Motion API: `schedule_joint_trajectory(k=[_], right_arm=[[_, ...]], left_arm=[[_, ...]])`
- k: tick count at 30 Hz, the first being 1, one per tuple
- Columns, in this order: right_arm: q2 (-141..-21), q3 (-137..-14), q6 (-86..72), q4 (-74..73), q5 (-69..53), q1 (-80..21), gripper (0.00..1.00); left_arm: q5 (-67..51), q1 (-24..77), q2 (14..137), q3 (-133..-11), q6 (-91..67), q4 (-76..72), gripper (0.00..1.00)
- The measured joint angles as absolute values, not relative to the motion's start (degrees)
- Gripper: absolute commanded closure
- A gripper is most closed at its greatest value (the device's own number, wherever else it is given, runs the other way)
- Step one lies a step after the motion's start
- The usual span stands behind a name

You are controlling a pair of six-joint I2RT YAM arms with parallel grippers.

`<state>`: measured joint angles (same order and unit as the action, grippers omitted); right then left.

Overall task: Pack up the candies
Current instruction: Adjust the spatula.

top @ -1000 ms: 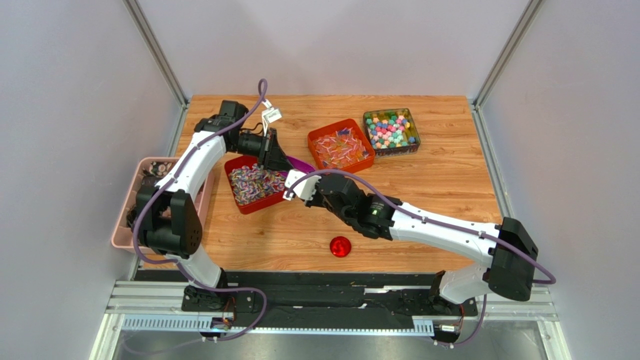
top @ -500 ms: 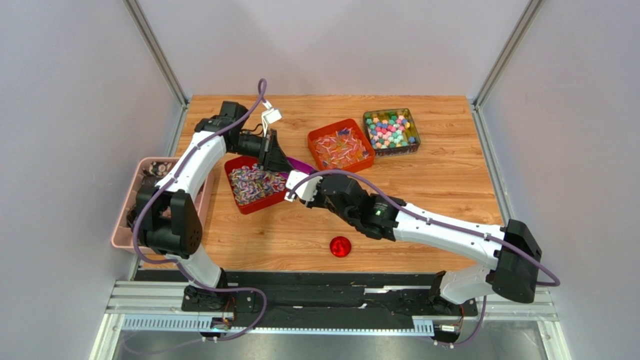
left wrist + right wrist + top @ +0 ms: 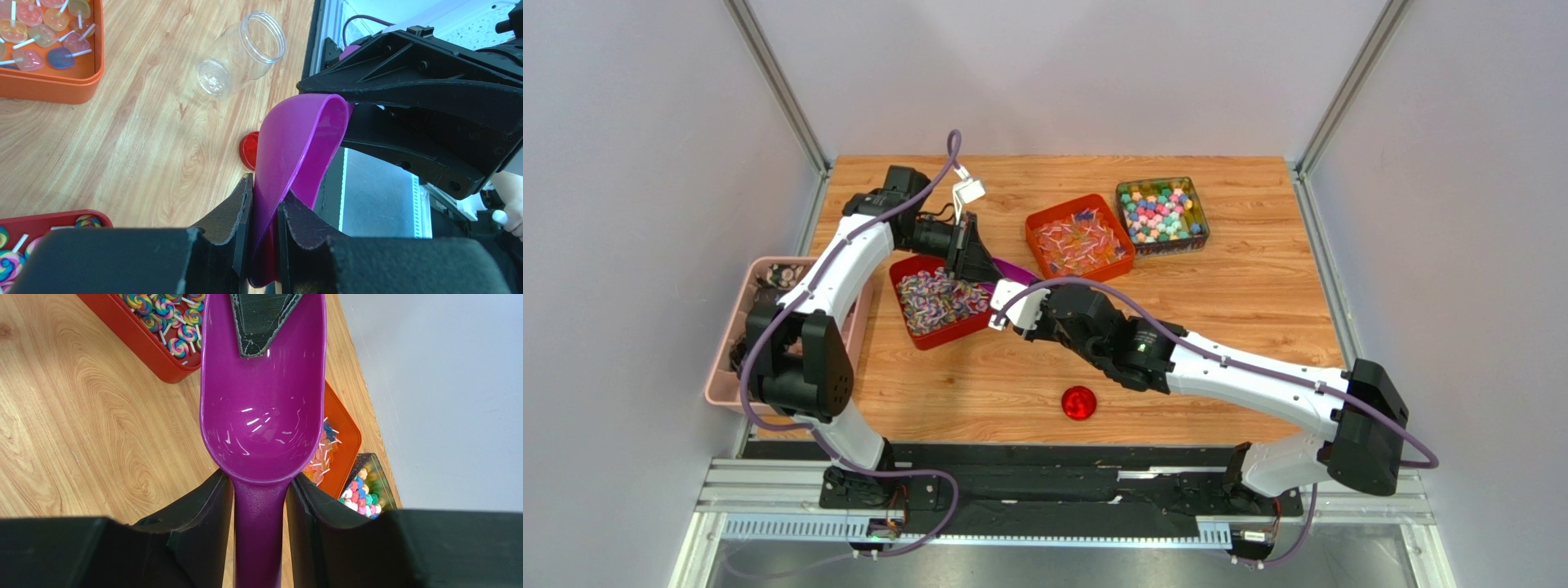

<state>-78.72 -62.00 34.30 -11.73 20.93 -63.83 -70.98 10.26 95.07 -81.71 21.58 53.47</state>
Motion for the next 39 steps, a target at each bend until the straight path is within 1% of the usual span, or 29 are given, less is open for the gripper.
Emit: schedule_joint_trajectory(k=[11, 34, 35, 37, 38, 39], right_arm=[[-78.8, -62.0, 33.4, -13.2, 20.8, -63.3, 0.6], [-78.7, -62.2, 29.6, -14.0, 15.8, -60.2, 0.6], [-78.7, -62.2, 29.5, -14.0, 15.7, -60.2, 0.61], [-78.7, -62.2, 29.4, -14.0, 15.7, -60.2, 0.66], [-78.7, -62.2, 29.3, -14.0, 15.8, -60.2, 0.69], [-78.7, -62.2, 29.3, -14.1, 15.8, -60.2, 0.75]], left_arm=[[-68.7, 11.7, 95.1, -81.7, 21.8, 53.1, 1.0], [-67.3, 12.0, 95.1, -81.3, 21.8, 51.1, 1.0], [-67.2, 12.0, 95.1, -81.3, 21.7, 51.0, 1.0], [-67.0, 12.0, 95.1, -81.3, 21.7, 50.9, 1.0], [-67.0, 12.0, 95.1, -81.3, 21.7, 50.8, 1.0], [-67.0, 12.0, 95.1, -81.3, 21.7, 50.7, 1.0]])
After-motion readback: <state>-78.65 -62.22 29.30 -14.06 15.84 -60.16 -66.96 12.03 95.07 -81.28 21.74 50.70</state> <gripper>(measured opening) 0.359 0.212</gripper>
